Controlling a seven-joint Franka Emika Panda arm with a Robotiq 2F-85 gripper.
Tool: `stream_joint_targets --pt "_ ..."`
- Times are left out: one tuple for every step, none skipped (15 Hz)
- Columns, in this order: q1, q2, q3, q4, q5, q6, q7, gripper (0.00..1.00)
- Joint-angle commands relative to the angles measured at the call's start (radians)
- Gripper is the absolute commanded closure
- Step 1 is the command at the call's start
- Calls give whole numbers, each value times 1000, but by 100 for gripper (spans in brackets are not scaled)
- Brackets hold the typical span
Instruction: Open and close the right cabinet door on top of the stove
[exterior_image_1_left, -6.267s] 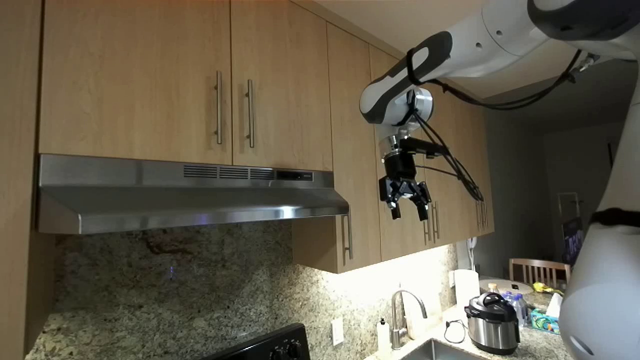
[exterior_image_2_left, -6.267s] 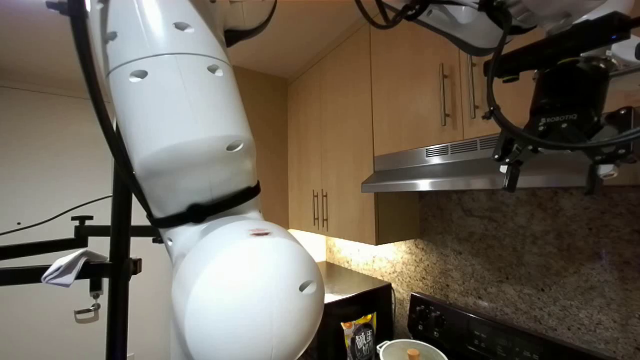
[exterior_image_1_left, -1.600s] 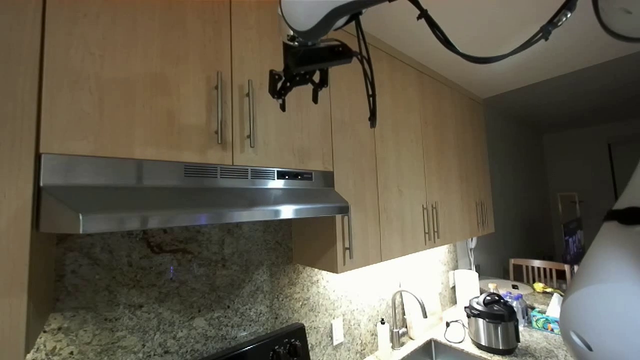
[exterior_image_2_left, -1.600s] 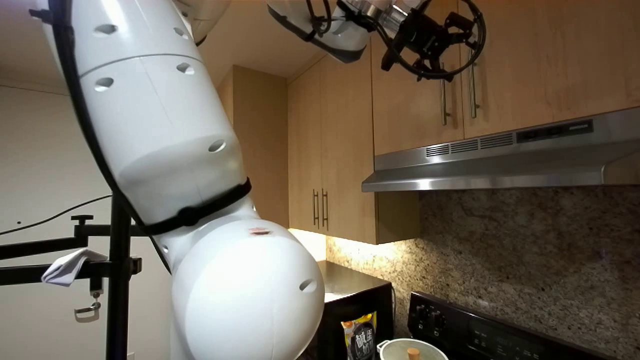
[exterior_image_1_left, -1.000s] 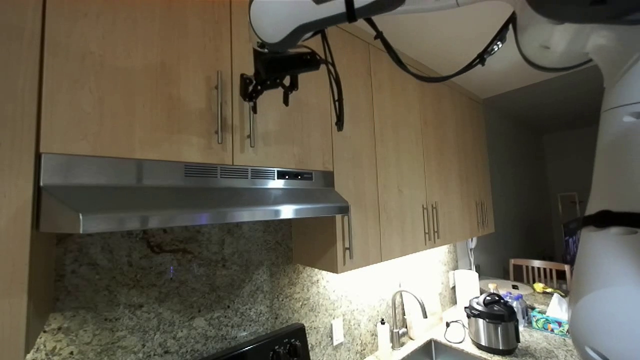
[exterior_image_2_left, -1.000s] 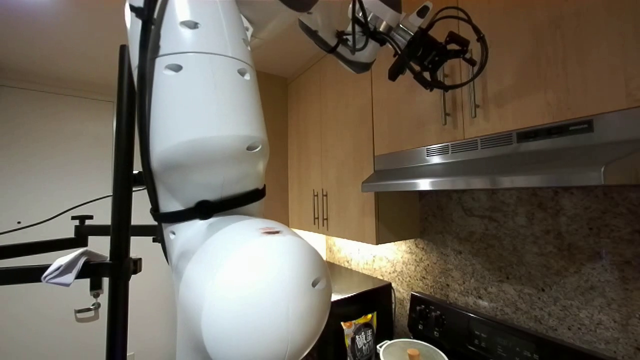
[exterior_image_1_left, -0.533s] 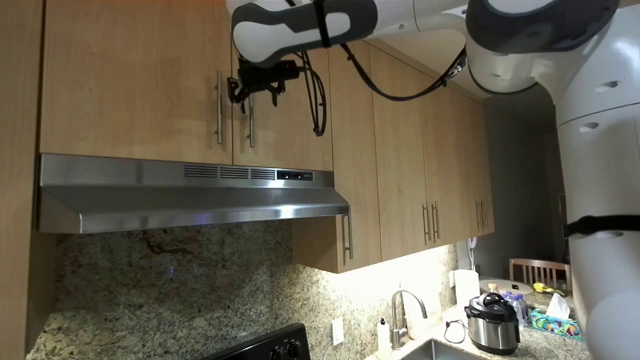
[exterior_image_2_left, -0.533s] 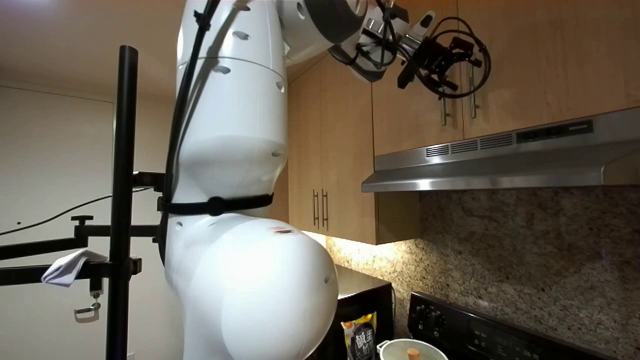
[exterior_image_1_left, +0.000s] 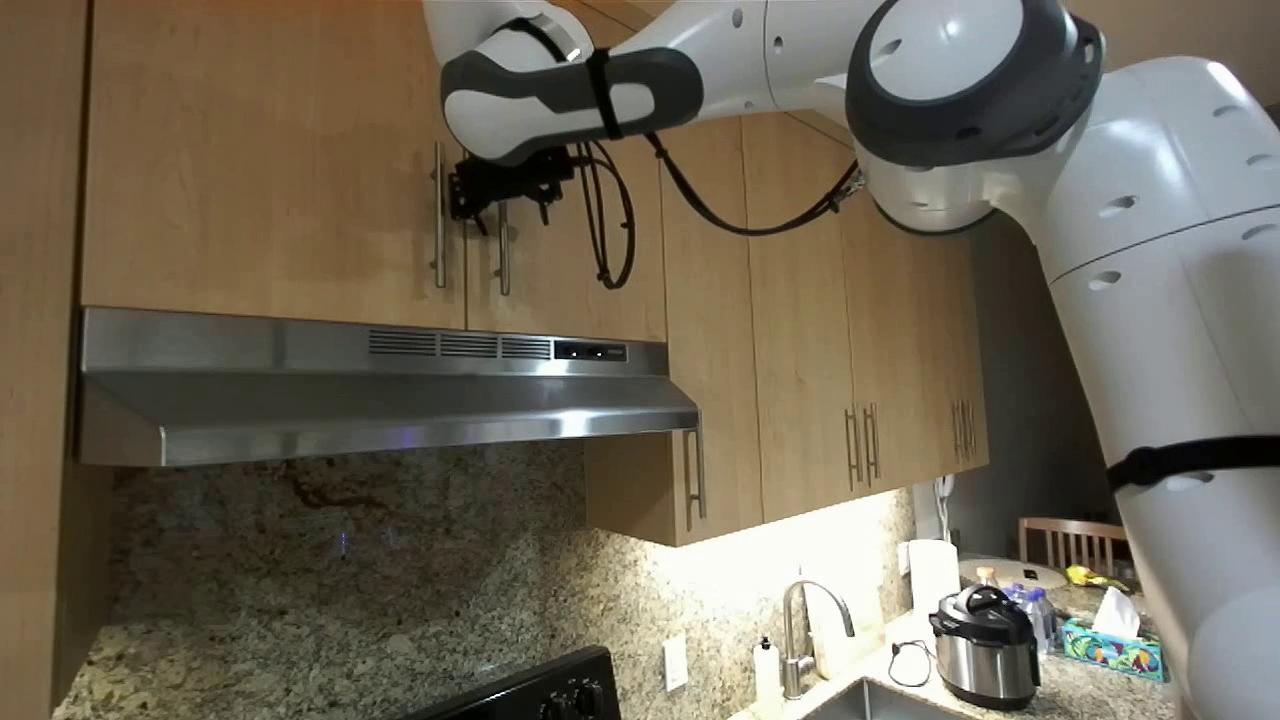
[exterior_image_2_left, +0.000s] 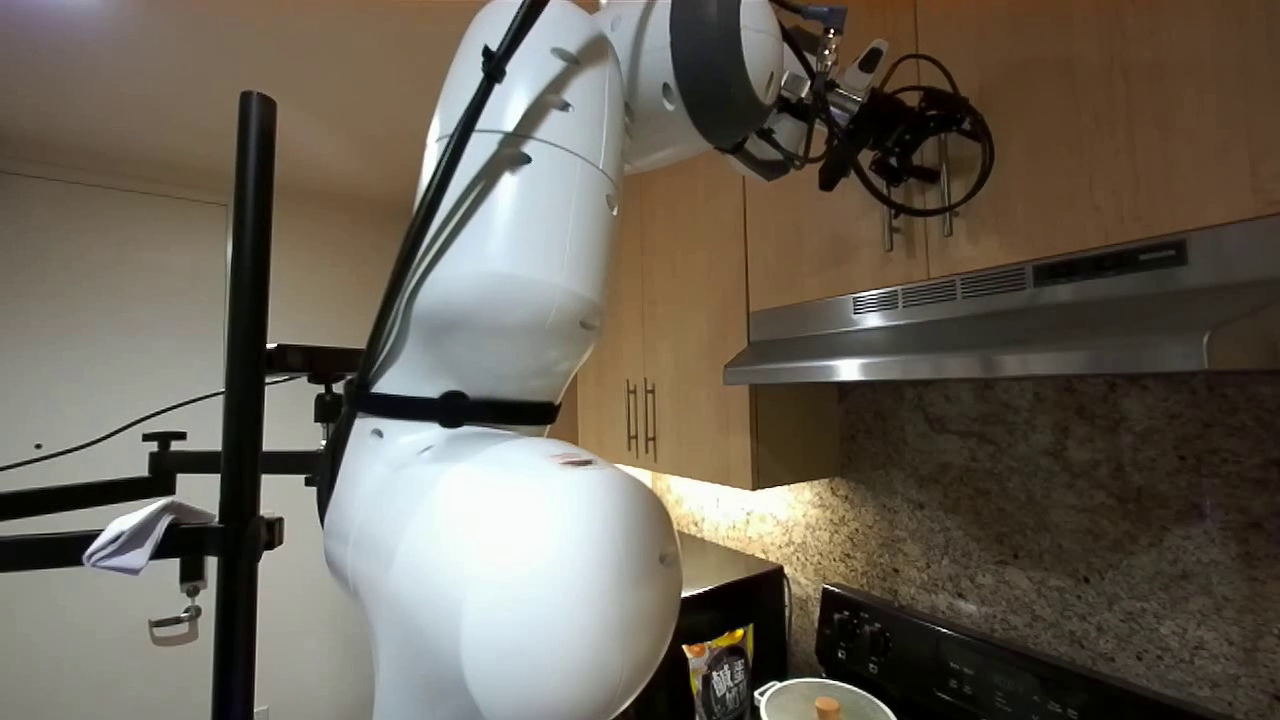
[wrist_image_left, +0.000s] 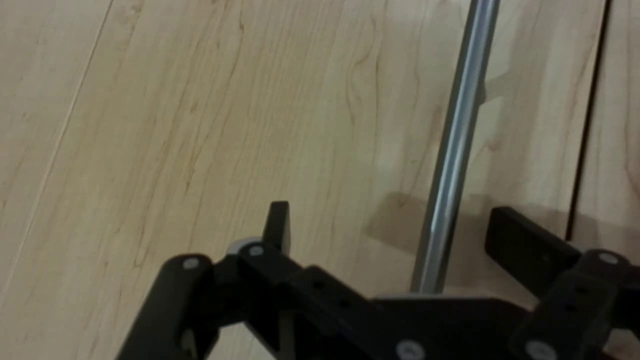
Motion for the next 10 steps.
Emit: stream_joint_targets --pt "29 63 -15 94 -97 -74 107 0" --pt "33 74 -18 109 -114 -94 131 0" --pt "37 85 -21 126 -128 -114 150 0" --pt "39 96 -25 142 -143 -134 165 0" --pt "40 105 -28 156 -152 -149 177 0" --pt "40 106 -29 164 -144 -164 177 0" --pt "42 111 -31 173 -141 -175 184 0" --pt "39 109 -31 175 -124 -186 185 0" --pt "40 107 -32 176 -120 -196 189 0" --pt "41 98 -33 168 -123 -200 202 0"
